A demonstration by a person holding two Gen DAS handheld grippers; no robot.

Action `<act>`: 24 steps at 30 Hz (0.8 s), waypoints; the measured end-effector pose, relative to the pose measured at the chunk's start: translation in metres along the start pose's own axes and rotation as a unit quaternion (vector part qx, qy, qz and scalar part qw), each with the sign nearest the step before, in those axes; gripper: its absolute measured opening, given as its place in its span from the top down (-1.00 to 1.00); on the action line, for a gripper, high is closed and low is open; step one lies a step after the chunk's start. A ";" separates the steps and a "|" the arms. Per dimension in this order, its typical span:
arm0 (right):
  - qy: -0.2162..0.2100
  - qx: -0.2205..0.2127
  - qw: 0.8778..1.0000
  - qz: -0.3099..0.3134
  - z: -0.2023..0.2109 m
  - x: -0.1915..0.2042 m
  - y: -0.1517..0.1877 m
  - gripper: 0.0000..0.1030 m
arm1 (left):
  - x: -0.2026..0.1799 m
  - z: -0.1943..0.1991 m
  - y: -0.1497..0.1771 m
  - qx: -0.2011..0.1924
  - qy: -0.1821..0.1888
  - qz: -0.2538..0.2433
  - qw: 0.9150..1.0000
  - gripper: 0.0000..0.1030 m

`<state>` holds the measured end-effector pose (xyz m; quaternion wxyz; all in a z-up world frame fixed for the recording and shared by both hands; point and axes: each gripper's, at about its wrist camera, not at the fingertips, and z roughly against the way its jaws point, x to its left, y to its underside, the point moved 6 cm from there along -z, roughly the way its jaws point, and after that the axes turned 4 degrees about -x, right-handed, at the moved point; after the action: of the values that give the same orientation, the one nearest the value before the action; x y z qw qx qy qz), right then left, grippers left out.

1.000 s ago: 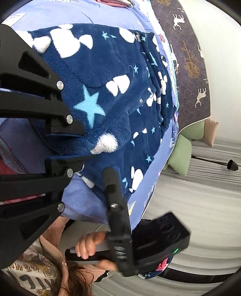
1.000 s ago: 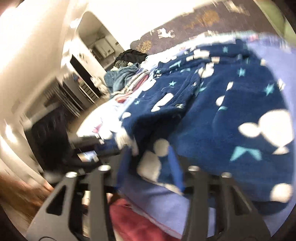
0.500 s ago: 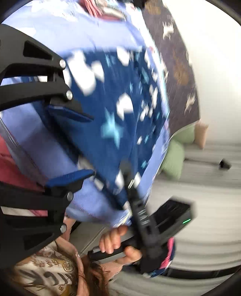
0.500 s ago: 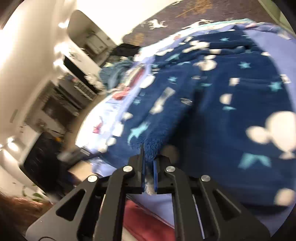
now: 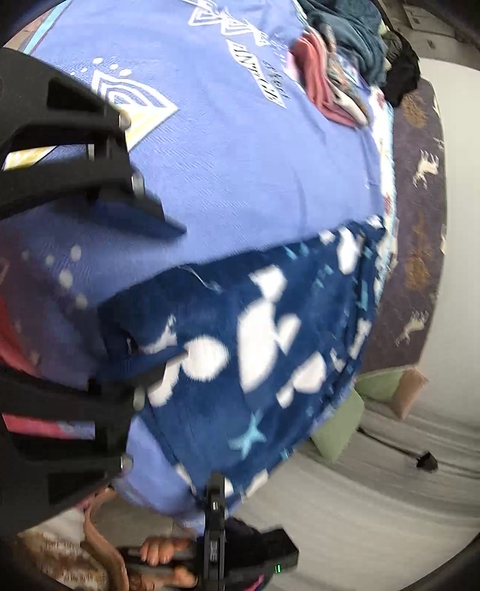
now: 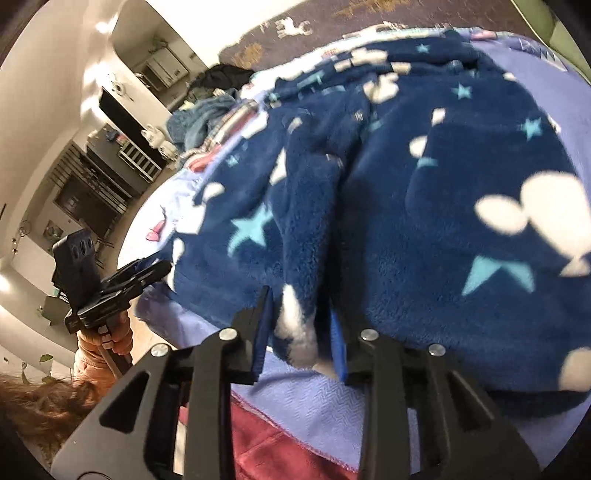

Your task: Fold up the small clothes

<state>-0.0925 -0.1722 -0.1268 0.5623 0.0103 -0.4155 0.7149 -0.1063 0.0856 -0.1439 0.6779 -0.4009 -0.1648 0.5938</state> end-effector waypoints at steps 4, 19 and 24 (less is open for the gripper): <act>-0.030 -0.032 0.999 -0.008 0.020 0.001 -0.005 0.53 | 0.006 0.013 0.001 -0.007 0.019 0.024 0.999 0.68; 0.112 -0.104 0.974 -0.166 0.121 -0.142 0.027 -0.29 | 0.006 0.025 -0.005 -0.018 0.045 0.055 0.997 -0.07; 0.043 -0.099 0.978 -0.178 0.099 -0.141 0.022 -0.42 | -0.001 -0.008 -0.006 0.005 0.082 0.086 0.993 -0.03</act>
<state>-0.1031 -0.3451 -0.1425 0.6959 -0.0020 -0.4511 0.5588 -0.0969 0.0817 -0.1443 0.6378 -0.4574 -0.0709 0.6155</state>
